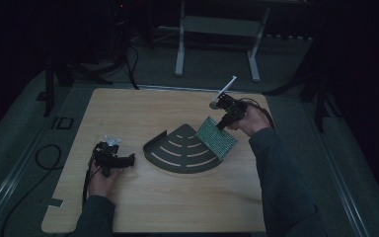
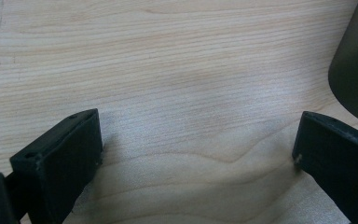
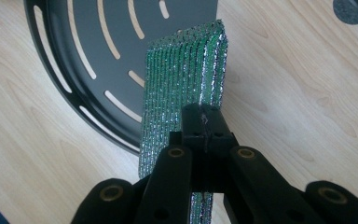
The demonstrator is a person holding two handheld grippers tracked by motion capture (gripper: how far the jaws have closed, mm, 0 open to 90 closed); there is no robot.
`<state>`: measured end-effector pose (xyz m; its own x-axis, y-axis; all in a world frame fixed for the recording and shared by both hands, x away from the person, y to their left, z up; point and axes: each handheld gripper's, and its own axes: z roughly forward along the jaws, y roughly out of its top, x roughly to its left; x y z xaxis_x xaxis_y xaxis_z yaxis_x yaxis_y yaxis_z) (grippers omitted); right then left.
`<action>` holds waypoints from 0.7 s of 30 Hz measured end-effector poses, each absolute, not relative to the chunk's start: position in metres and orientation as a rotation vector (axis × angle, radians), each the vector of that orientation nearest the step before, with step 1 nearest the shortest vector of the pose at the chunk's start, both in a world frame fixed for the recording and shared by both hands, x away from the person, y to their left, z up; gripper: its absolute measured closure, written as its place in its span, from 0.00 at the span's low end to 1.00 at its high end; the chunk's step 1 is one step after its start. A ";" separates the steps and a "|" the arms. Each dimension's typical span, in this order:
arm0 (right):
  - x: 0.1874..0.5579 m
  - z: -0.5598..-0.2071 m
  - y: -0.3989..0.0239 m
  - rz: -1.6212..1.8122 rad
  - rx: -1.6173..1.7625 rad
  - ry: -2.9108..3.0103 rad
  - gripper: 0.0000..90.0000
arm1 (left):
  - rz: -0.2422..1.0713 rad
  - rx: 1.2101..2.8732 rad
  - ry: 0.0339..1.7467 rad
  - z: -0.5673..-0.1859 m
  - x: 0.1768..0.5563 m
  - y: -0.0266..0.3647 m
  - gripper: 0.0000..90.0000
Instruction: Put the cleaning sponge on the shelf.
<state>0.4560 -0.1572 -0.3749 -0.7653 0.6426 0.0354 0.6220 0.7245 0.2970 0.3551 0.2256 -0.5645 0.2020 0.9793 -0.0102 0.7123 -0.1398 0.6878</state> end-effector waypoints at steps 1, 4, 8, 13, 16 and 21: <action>0.457 -0.376 -0.155 0.453 1.047 2.852 1.00 | 0.614 1.918 1.569 -0.565 0.355 0.226 0.02; 0.459 -0.377 -0.153 0.455 1.047 2.850 1.00 | 0.614 1.918 1.569 -0.565 0.355 0.226 0.02; 0.460 -0.378 -0.150 0.461 1.043 2.847 1.00 | 0.614 1.918 1.569 -0.565 0.355 0.226 0.02; 0.461 -0.379 -0.146 0.478 1.054 2.839 1.00 | 0.614 1.918 1.569 -0.565 0.355 0.226 0.02; 0.461 -0.380 -0.144 0.475 1.041 2.842 1.00 | 0.614 1.918 1.569 -0.565 0.355 0.226 0.02; 0.460 -0.384 -0.137 0.472 1.031 2.849 1.00 | 0.614 1.919 1.569 -0.565 0.355 0.226 0.02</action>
